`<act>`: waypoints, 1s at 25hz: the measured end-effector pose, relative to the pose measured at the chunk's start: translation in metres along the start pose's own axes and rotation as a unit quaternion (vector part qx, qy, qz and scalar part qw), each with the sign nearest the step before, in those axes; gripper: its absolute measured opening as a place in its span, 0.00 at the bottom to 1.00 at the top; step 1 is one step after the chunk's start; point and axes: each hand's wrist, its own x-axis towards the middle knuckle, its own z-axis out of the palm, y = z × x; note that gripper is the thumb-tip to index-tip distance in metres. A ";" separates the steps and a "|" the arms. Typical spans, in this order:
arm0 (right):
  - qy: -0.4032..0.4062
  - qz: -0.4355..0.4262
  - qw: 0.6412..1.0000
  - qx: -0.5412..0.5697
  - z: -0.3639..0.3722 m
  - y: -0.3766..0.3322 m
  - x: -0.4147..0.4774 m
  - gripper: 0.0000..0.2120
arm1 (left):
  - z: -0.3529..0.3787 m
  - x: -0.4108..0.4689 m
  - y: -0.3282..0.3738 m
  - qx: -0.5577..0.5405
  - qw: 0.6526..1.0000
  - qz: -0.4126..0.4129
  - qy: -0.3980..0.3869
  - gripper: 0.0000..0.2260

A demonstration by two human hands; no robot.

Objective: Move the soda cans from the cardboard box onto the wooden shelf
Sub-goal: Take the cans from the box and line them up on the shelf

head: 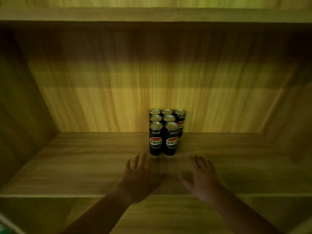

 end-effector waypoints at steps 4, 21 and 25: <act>0.009 0.014 1.000 0.010 -0.013 -0.008 -0.055 0.40 | 0.004 -0.037 0.014 -0.009 0.999 0.033 0.023 0.45; -0.075 0.063 0.994 0.042 0.012 0.040 -0.378 0.39 | 0.051 -0.259 0.208 -0.047 0.996 0.060 -0.047 0.41; -0.068 0.074 0.994 0.033 0.042 0.069 -0.412 0.40 | 0.083 -0.274 0.252 -0.054 0.993 0.077 -0.071 0.41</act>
